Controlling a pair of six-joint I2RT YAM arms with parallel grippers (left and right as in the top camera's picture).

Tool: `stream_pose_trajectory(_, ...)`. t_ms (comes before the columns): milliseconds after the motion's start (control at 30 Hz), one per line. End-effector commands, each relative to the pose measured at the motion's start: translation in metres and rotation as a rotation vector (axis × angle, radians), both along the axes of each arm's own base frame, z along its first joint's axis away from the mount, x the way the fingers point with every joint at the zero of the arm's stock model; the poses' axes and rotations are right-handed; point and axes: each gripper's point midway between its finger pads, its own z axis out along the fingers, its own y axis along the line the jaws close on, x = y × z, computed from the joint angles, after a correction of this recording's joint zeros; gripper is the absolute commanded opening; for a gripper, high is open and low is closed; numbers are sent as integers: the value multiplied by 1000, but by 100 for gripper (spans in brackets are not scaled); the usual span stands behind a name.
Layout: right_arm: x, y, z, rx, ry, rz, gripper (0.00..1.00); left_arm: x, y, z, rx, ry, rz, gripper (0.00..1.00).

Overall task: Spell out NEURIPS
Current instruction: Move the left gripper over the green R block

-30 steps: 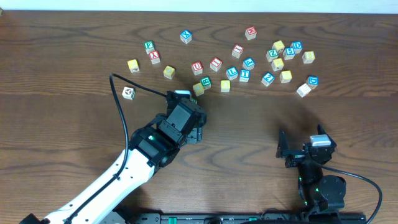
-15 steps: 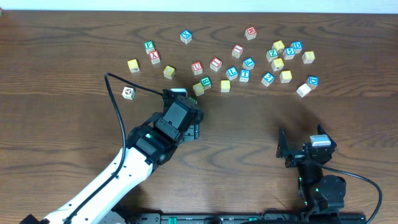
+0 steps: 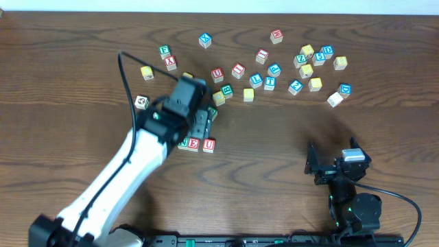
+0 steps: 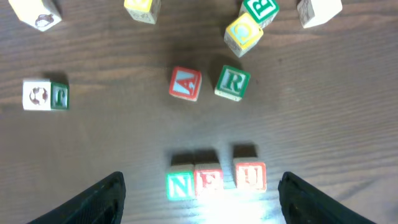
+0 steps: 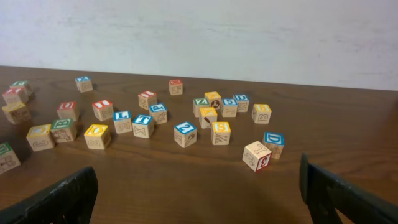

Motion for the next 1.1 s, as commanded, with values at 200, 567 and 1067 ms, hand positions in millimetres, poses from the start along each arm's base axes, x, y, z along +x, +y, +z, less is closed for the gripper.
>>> stream_pose_trajectory(200,0,-1,-2,7,7,-4,99,40,-32,-6,39,57,-289,78)
stream_pose_trajectory(567,0,-1,-2,7,7,-4,99,41,-35,-70,92,211,-338,78)
stream_pose_trajectory(1067,0,-1,-2,7,7,-4,99,44,-56,-74,5,198,-409,77)
